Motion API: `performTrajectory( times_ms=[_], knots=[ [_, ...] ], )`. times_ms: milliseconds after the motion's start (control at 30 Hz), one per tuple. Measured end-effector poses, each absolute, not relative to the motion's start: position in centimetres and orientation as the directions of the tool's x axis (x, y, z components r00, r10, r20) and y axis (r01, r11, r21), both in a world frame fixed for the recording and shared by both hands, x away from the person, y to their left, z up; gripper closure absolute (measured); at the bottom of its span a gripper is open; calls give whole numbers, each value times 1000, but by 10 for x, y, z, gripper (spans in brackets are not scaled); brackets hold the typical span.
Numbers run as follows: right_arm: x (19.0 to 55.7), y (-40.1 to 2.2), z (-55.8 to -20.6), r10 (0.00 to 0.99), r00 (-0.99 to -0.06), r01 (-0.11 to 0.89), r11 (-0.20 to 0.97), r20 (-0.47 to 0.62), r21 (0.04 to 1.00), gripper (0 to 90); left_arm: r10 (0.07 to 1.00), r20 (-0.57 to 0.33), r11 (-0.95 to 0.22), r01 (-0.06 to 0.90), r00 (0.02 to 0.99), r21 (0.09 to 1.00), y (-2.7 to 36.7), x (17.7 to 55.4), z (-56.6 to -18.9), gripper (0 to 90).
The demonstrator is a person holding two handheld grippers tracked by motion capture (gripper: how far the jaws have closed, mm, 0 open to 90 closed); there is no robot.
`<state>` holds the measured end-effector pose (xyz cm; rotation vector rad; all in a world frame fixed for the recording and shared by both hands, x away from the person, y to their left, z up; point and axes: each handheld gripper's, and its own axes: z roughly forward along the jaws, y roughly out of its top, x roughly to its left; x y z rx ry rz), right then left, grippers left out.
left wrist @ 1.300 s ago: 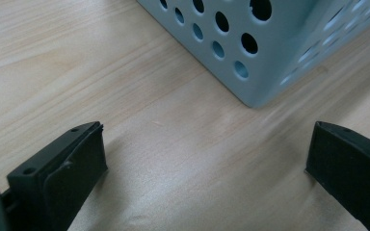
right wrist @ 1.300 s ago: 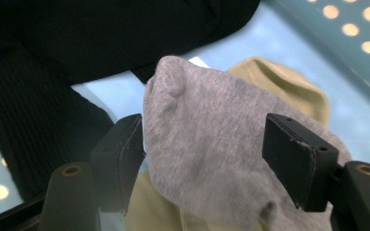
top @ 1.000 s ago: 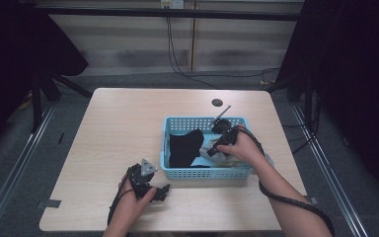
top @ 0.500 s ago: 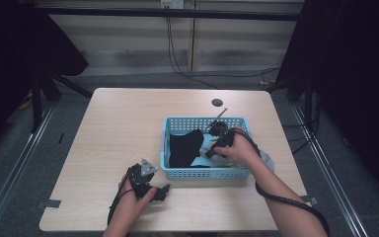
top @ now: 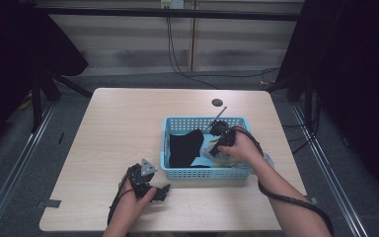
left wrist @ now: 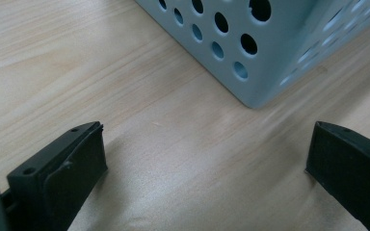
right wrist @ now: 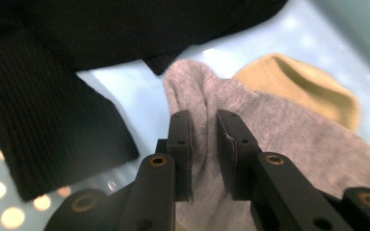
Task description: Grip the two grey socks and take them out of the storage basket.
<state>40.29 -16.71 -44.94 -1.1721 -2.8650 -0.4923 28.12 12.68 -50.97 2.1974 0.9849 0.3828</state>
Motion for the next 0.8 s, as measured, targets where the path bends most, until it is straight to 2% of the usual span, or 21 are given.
performTrajectory(
  times_ms=[800],
  knots=[
    [402, -193, -380, 703, -700, 700, 643, 124, 311, 803, 744, -12, -473, 539, 668, 696, 127, 281, -510, 0]
  ],
)
